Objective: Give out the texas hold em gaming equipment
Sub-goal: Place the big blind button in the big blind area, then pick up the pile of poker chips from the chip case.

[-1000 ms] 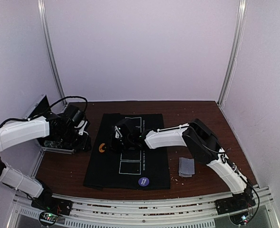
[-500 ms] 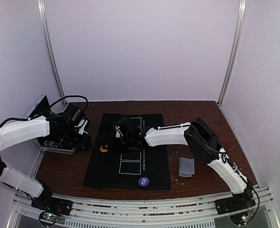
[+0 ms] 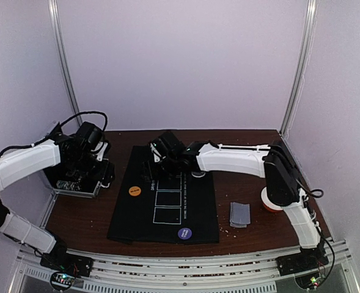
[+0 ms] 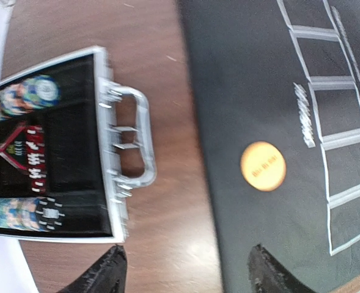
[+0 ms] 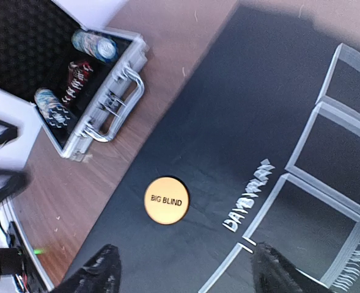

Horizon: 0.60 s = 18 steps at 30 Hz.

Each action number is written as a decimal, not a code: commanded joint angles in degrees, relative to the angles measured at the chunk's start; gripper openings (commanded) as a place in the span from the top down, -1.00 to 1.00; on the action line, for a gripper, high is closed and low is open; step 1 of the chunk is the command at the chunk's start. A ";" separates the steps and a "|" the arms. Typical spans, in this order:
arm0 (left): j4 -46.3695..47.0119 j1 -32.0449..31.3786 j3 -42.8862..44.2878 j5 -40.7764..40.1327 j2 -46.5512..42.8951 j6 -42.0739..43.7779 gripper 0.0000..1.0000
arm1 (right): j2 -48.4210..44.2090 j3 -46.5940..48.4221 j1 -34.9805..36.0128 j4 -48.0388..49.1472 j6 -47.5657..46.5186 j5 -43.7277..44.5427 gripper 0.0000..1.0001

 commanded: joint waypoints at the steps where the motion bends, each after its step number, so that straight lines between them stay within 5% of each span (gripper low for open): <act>1: -1.69 6.06 3.85 -0.34 2.08 2.46 -0.49 | -11.15 -5.57 -0.42 -5.46 -10.61 7.65 -0.61; 6: -1.03 9.17 7.67 -2.34 5.37 1.62 -0.78 | -20.82 -15.65 -0.92 -7.82 -14.02 12.01 -0.99; 10: -1.35 11.20 10.42 -5.44 7.93 1.61 -0.95 | -27.11 -22.22 -1.89 -8.37 -15.29 13.66 -1.00; 18: -1.52 16.09 11.01 -7.06 10.30 -0.67 -0.97 | -35.47 -26.96 -5.23 -16.27 -20.51 17.34 -1.00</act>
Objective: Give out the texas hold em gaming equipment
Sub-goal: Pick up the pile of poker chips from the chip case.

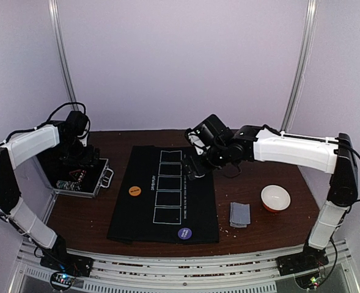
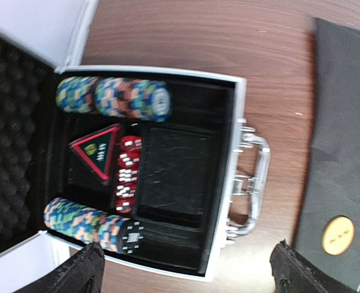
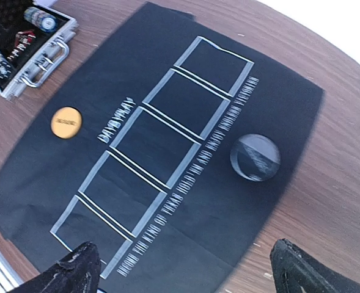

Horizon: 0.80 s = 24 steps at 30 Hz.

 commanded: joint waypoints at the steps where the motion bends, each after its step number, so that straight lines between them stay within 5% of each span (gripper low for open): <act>1: 0.01 1.08 0.74 -1.67 0.01 -1.50 -0.96 | -6.06 -1.51 -2.90 -7.07 -4.27 3.99 -1.00; 19: 0.50 1.33 2.87 -5.24 2.96 0.11 -0.94 | -14.65 -11.10 -9.48 -11.73 3.05 -1.21 -1.00; 24: 4.29 4.11 8.00 -6.25 8.82 0.24 -0.52 | -12.72 -9.80 -9.48 -11.08 3.61 -2.23 -1.00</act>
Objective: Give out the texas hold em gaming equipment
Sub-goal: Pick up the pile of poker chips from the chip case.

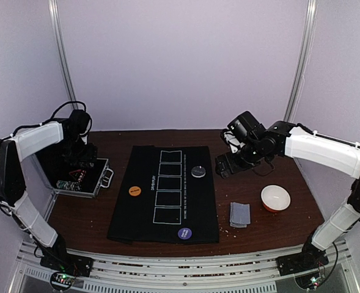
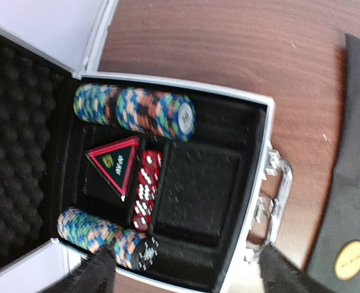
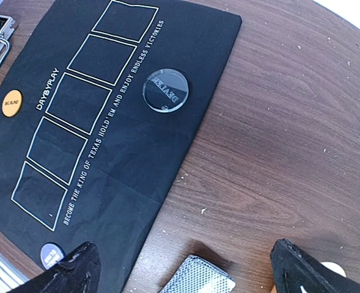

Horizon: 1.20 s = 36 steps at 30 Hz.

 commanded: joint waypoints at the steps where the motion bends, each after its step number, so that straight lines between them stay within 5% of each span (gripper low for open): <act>1: 4.49 2.57 6.64 -2.90 6.04 0.89 -0.42 | 1.55 1.36 0.13 0.00 1.61 -1.52 -1.00; 8: 4.61 3.33 15.12 -8.54 18.45 0.65 -0.20 | 2.25 2.74 0.11 -2.13 1.03 -1.56 -1.00; 20: 5.34 3.90 19.72 -12.25 28.15 1.17 -0.21 | 3.63 2.36 0.13 -0.96 0.94 -2.46 -1.00; 36: 10.61 4.71 12.40 -3.03 24.64 1.59 -0.02 | 6.20 3.85 0.12 -0.95 1.42 -4.31 -1.00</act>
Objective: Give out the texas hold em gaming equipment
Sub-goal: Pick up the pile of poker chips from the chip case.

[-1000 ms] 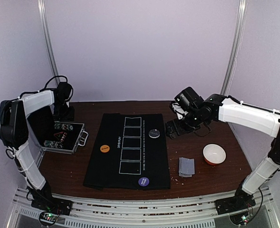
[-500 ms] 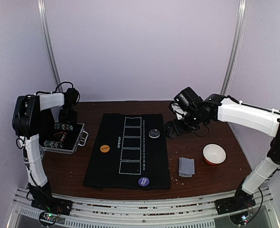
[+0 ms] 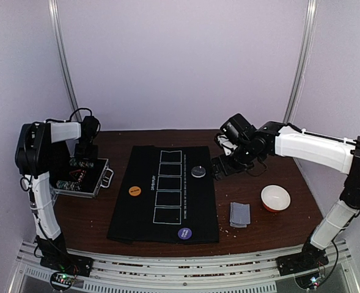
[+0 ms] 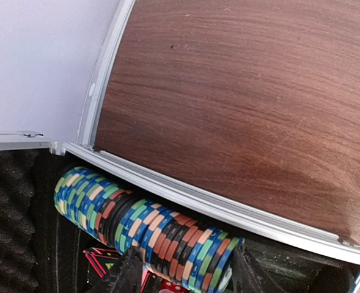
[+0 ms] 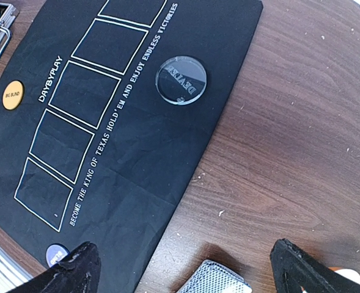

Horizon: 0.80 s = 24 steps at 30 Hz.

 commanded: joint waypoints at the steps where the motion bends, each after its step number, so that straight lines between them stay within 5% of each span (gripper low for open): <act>1: 3.56 0.44 -3.48 4.96 -2.65 0.88 -0.02 | 1.28 1.56 0.12 -0.73 0.57 -1.23 -1.00; 24: 7.14 -0.59 -5.12 4.79 -4.75 4.66 -0.15 | 2.65 1.96 0.13 -0.80 0.46 -3.17 -1.00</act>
